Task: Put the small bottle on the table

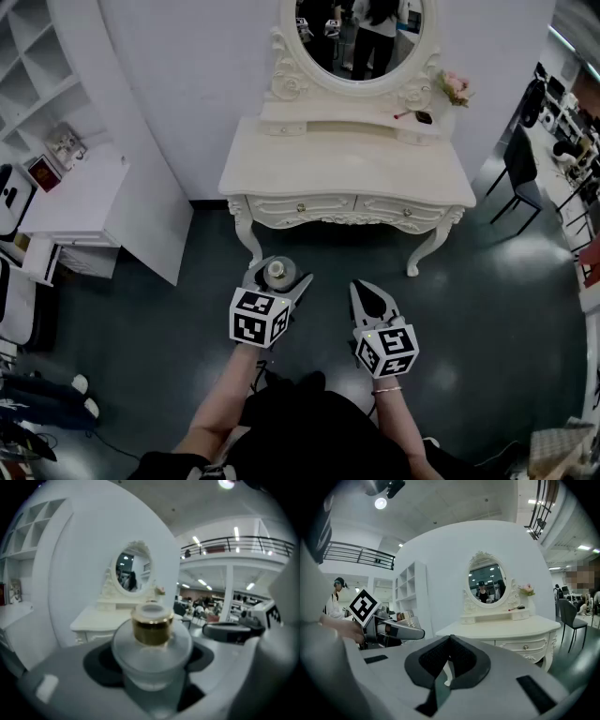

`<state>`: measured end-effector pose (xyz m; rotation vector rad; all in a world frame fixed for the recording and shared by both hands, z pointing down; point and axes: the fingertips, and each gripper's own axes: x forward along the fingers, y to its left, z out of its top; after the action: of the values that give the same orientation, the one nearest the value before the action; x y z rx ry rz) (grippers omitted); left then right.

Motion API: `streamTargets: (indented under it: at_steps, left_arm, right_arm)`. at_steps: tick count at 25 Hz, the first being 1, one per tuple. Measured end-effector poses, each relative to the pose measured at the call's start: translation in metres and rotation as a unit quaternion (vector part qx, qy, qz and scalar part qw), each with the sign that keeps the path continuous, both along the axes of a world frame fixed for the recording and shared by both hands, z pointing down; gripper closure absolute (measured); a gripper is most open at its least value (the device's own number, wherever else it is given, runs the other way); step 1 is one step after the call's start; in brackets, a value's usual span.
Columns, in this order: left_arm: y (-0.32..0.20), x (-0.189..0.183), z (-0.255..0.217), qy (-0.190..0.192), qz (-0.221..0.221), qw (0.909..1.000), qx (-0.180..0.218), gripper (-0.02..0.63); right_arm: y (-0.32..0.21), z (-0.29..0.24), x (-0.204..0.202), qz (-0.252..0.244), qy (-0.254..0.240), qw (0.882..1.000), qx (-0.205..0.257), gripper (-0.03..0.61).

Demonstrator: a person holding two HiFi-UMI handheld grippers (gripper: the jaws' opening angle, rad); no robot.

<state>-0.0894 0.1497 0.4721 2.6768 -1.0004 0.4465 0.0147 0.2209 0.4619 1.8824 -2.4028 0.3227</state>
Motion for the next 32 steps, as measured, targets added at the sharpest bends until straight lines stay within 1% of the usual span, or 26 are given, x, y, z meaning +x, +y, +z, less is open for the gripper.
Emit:
streamTargets:
  at_steps: [10, 16, 21, 26, 32]
  left_arm:
    - [0.004, 0.009, -0.002, -0.002, -0.005, 1.0, 0.003, 0.275]
    - [0.006, 0.011, -0.006, -0.004, -0.017, 0.9998, 0.013, 0.276]
    - [0.007, 0.009, 0.0, -0.012, -0.025, 0.9996, 0.005, 0.276]
    - [-0.007, 0.01, -0.002, -0.013, -0.031, 0.9994, 0.007, 0.276]
    - [-0.038, 0.016, 0.002, -0.012, -0.032, 0.9994, 0.006, 0.276]
  right_arm:
    - [0.006, 0.0, 0.002, -0.021, -0.007, 1.0, 0.007, 0.574]
    - [0.014, 0.001, 0.009, -0.02, -0.011, 1.0, 0.011, 0.574]
    - [0.017, 0.009, 0.015, -0.015, -0.024, 1.0, 0.003, 0.574]
    - [0.002, 0.004, 0.02, -0.018, -0.03, 0.999, 0.009, 0.574]
    - [-0.026, 0.004, 0.022, -0.025, -0.03, 0.999, 0.008, 0.574]
